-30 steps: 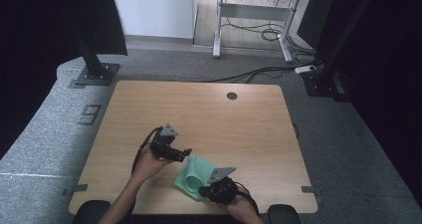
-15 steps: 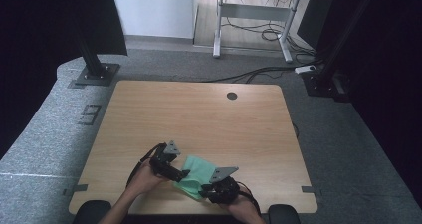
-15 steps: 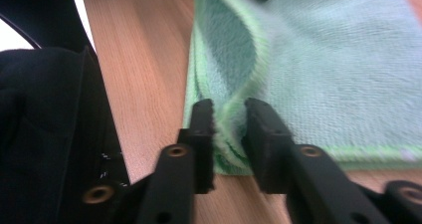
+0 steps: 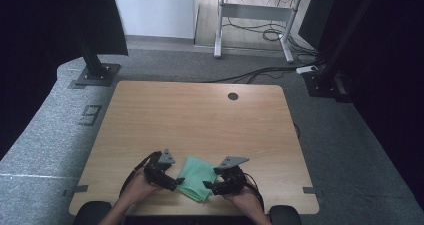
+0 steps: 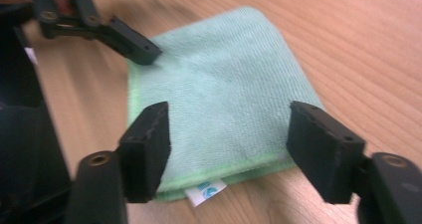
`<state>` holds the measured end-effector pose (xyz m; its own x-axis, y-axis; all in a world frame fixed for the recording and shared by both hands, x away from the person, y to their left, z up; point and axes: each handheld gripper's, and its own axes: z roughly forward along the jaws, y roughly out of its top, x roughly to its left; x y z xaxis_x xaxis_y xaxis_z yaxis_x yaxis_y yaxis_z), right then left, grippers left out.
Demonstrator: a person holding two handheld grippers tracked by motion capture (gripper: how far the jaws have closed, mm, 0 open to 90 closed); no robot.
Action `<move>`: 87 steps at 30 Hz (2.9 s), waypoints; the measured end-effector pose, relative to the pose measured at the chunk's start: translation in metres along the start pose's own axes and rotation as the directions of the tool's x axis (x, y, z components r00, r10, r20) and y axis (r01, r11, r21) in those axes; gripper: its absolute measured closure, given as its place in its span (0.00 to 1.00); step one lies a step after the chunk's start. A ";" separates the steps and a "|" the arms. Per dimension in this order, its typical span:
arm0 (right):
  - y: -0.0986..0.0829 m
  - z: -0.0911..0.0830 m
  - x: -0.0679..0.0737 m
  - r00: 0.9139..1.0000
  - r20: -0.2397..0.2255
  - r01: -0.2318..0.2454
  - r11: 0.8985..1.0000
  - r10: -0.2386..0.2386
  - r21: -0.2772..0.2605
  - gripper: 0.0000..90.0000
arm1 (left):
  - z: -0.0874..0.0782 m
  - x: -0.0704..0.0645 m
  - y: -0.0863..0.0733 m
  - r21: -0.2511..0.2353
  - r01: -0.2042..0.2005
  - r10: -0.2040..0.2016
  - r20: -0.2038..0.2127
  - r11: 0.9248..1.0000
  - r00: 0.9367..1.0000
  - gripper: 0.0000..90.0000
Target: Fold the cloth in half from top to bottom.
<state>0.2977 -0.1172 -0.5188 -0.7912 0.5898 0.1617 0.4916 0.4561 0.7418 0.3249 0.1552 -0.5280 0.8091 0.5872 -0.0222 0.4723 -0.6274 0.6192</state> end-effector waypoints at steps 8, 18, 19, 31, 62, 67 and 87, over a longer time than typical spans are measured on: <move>-0.017 0.019 0.011 0.988 0.151 0.022 0.995 -0.037 0.098 0.16 | 0.007 -0.001 -0.005 0.000 -0.003 0.003 -0.011 1.000 1.000 0.05; -0.016 0.018 -0.005 0.979 0.205 -0.025 0.996 0.006 0.091 0.17 | 0.015 -0.003 -0.005 -0.043 0.024 -0.025 -0.022 0.999 0.999 0.02; -0.016 0.018 -0.008 0.977 0.212 -0.029 0.996 0.010 0.088 0.17 | 0.016 -0.003 -0.005 -0.049 0.026 -0.027 -0.025 0.998 0.999 0.02; -0.011 0.019 -0.036 0.968 0.248 -0.052 0.997 0.036 0.058 0.21 | 0.021 -0.007 0.002 -0.113 0.029 -0.040 -0.092 0.993 0.995 0.01; 0.009 0.037 -0.072 0.955 0.284 -0.089 0.996 0.081 0.017 0.20 | 0.043 0.039 0.024 -0.103 0.105 -0.121 -0.157 0.989 0.980 0.00; 0.013 0.040 -0.079 0.952 0.292 -0.098 0.995 0.090 0.013 0.20 | 0.047 0.047 0.029 -0.102 0.119 -0.134 -0.161 0.988 0.978 0.00; 0.031 0.055 -0.111 0.939 0.316 -0.140 0.990 0.135 -0.008 0.19 | 0.060 0.073 0.046 -0.091 0.178 -0.192 -0.171 0.980 0.967 0.00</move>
<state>0.4204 -0.1317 -0.5489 -0.5619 0.8259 0.0463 0.5944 0.3642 0.7170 0.4268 0.1382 -0.5478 0.6318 0.7751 -0.0060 0.5749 -0.4634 0.6744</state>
